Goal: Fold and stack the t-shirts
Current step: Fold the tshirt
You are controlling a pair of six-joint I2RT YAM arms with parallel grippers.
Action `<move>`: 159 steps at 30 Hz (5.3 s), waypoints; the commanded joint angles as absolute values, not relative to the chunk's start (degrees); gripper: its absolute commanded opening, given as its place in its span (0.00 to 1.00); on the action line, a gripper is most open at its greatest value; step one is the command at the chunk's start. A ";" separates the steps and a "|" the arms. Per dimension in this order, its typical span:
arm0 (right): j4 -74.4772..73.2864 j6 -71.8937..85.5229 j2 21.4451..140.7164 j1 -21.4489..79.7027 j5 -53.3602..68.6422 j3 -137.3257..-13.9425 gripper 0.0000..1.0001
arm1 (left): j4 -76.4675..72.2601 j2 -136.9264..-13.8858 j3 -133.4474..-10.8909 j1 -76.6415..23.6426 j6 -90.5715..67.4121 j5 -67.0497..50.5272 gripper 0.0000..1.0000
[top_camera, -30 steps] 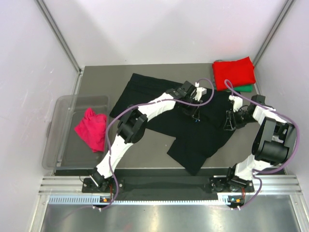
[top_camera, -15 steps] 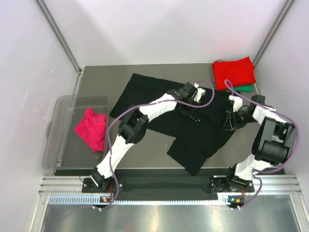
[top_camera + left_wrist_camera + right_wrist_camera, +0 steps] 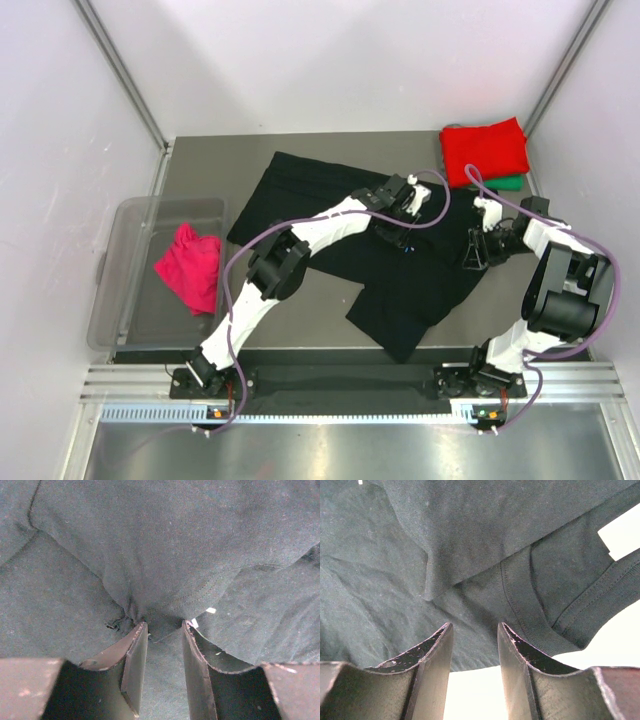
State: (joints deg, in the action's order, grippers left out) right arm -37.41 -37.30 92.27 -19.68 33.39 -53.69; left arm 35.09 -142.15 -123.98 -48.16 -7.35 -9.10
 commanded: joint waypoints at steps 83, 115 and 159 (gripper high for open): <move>-40.43 -45.87 57.30 39.62 22.69 -39.48 0.43 | 43.42 -117.59 -107.84 -18.37 5.45 -13.97 0.58; -42.37 -53.44 64.51 67.85 10.20 -32.78 0.47 | 43.68 -124.80 -113.03 -17.31 9.14 -4.66 0.57; -39.55 -50.01 53.70 61.26 1.41 -31.99 0.00 | 55.63 -127.53 -115.58 -13.01 13.36 -0.80 0.57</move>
State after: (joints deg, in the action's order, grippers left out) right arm -40.27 -50.89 54.81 62.04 1.34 -31.48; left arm 51.27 -127.15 -114.85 -13.58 13.21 -2.81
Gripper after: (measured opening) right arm 0.005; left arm 0.572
